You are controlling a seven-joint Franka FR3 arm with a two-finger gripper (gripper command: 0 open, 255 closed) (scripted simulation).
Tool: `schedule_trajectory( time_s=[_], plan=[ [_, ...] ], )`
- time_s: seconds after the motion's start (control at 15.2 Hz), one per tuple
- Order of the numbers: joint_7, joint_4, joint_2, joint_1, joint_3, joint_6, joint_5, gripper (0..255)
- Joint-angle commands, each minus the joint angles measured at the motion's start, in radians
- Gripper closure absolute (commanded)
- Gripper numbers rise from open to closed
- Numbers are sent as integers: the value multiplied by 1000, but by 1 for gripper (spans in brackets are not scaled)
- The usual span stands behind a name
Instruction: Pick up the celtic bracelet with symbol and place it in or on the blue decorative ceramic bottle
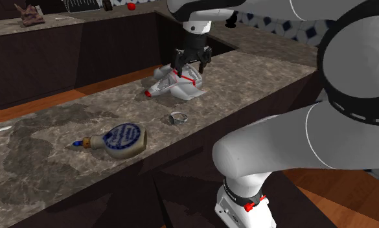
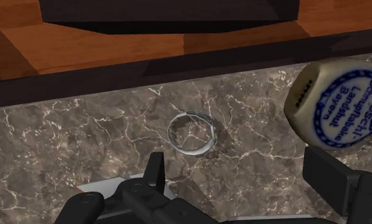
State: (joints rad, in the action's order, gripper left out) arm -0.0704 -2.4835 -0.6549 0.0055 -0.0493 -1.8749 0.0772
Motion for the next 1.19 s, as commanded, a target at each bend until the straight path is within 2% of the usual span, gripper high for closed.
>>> schedule_trajectory(
  time_s=[0.0,0.59,1.12],
  plan=[
    [-7,-20,52,0,1,-66,-4,0],
    [-37,-74,331,-1,-2,-367,-23,0],
    [-57,-29,643,-4,-7,-606,-38,0]
  ],
)
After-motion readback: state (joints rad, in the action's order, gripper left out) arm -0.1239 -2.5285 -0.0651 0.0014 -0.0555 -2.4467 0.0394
